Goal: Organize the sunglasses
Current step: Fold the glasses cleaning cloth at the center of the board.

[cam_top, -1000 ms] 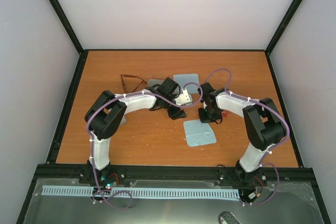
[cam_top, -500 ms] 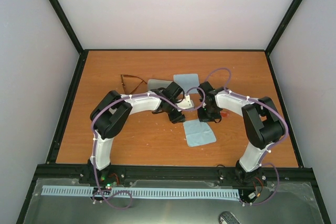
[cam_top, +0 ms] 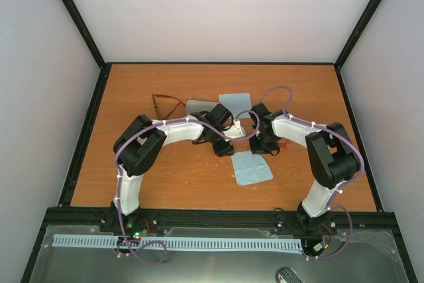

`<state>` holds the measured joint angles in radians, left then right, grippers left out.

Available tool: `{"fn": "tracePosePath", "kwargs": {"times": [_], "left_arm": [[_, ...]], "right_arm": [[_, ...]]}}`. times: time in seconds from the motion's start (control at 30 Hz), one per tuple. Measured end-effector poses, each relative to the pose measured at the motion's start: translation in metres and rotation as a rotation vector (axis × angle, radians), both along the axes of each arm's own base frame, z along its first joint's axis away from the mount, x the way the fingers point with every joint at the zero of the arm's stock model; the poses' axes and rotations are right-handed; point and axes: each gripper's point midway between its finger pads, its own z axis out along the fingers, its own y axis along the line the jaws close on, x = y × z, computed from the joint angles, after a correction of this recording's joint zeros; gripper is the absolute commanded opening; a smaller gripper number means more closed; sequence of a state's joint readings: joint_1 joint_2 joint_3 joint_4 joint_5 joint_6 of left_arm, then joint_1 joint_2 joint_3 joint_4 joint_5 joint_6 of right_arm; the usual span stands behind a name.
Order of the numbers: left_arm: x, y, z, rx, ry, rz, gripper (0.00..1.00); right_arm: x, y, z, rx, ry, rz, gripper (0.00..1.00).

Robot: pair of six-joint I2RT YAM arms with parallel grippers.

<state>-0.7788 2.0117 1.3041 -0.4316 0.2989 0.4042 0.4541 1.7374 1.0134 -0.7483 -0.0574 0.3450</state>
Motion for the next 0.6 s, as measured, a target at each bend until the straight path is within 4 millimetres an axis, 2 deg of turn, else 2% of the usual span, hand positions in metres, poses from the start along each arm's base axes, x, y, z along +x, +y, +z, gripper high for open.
{"fn": "tracePosePath", "kwargs": {"times": [0.3, 0.6], "left_arm": [[-0.014, -0.008, 0.009, -0.025, 0.022, -0.032, 0.58], [-0.025, -0.020, 0.008, -0.004, 0.012, -0.066, 0.50]], "right_arm": [[0.000, 0.000, 0.000, 0.004, -0.010, -0.005, 0.03], [0.000, -0.001, 0.001, 0.006, -0.014, -0.012, 0.03]]}}
